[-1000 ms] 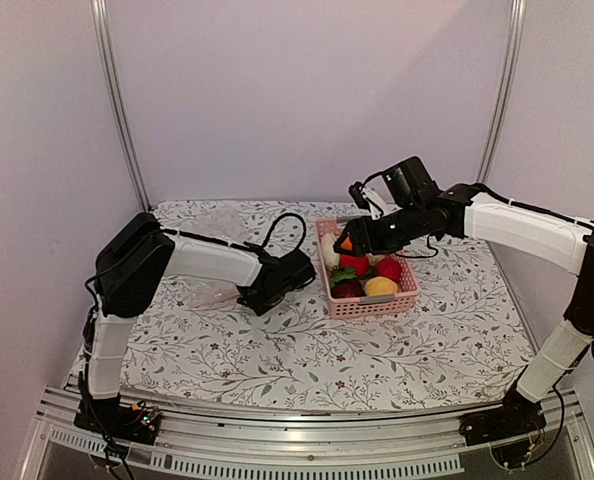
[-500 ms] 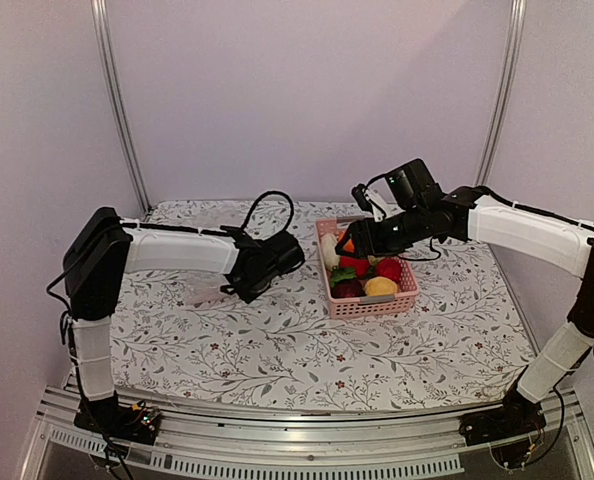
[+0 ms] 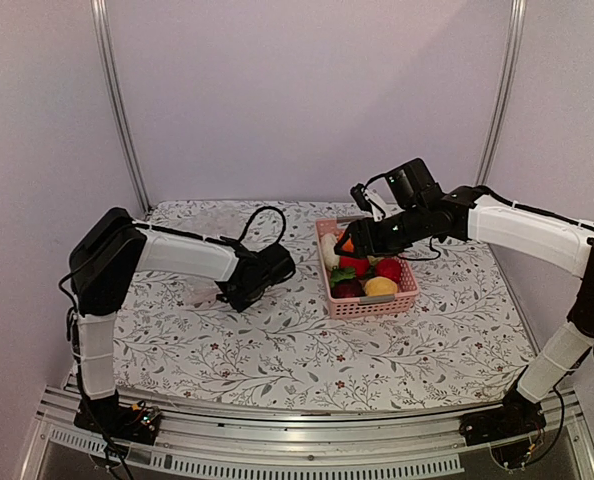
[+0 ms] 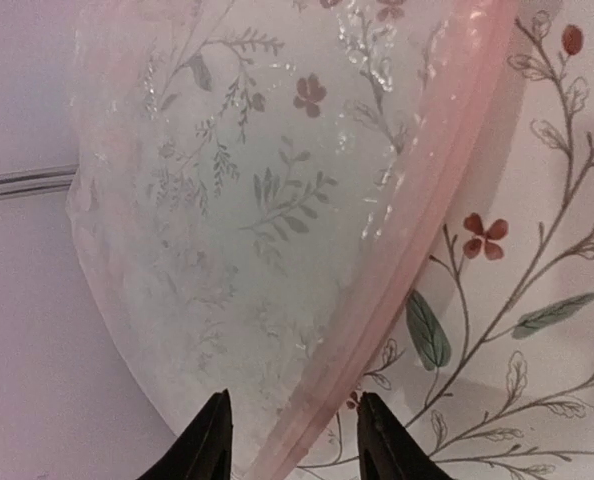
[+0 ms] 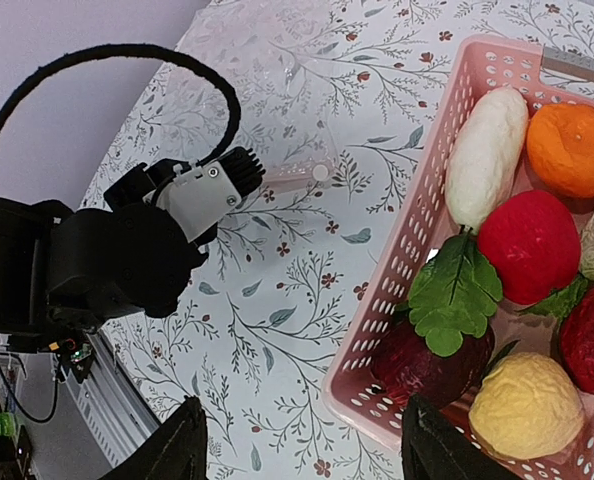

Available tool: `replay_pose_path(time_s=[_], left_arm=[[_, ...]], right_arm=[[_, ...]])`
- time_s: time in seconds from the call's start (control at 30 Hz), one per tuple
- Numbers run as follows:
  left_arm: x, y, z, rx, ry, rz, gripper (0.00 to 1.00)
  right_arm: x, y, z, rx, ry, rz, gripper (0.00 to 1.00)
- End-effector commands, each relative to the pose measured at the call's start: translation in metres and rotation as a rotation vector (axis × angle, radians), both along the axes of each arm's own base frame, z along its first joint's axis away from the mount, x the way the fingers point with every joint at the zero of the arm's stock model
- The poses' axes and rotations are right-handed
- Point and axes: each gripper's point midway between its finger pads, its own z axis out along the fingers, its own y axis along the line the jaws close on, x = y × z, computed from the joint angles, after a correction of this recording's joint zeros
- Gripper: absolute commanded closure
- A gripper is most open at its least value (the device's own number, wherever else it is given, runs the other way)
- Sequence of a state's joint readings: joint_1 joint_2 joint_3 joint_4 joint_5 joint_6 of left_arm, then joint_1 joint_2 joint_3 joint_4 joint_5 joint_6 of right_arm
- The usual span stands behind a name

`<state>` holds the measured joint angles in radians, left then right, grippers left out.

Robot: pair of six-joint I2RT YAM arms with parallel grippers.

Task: Place the food in the zip-top bag and seal the zipper
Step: Pick up the zipper food storage bag at the center of the board.

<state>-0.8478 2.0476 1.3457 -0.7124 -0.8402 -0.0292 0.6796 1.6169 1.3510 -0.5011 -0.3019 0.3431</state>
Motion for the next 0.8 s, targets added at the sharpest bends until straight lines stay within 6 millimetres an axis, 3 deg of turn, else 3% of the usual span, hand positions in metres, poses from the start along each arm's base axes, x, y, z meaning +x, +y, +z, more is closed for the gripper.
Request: replay_pose_path(time_s=[0.0,0.13,0.3,0.43,0.6,0.77], left_arm=[[0.015,0.017,-0.017,0.021,-0.008,0.037,0.58],[0.022,0.017,-0.025,0.040,-0.005,0.023,0.62],[0.034,0.016,-0.019,0.051,-0.031,0.024,0.85],[0.043,0.004,0.011,-0.005,-0.049,0.036,1.00],[0.041,-0.009,0.050,-0.165,-0.025,0.101,1.00],[0.026,-0.020,0.078,-0.345,0.025,0.153,1.00]], right_arm=[[0.001,0.000,0.004,0.002,-0.003,0.009,0.35],[0.001,-0.001,0.004,-0.005,-0.008,0.011,0.35],[0.001,-0.002,0.004,-0.009,-0.013,0.012,0.35],[0.003,-0.005,0.007,-0.020,-0.032,0.000,0.36],[0.011,-0.016,0.010,-0.059,-0.061,-0.048,0.36],[0.021,-0.032,-0.001,-0.107,-0.042,-0.114,0.37]])
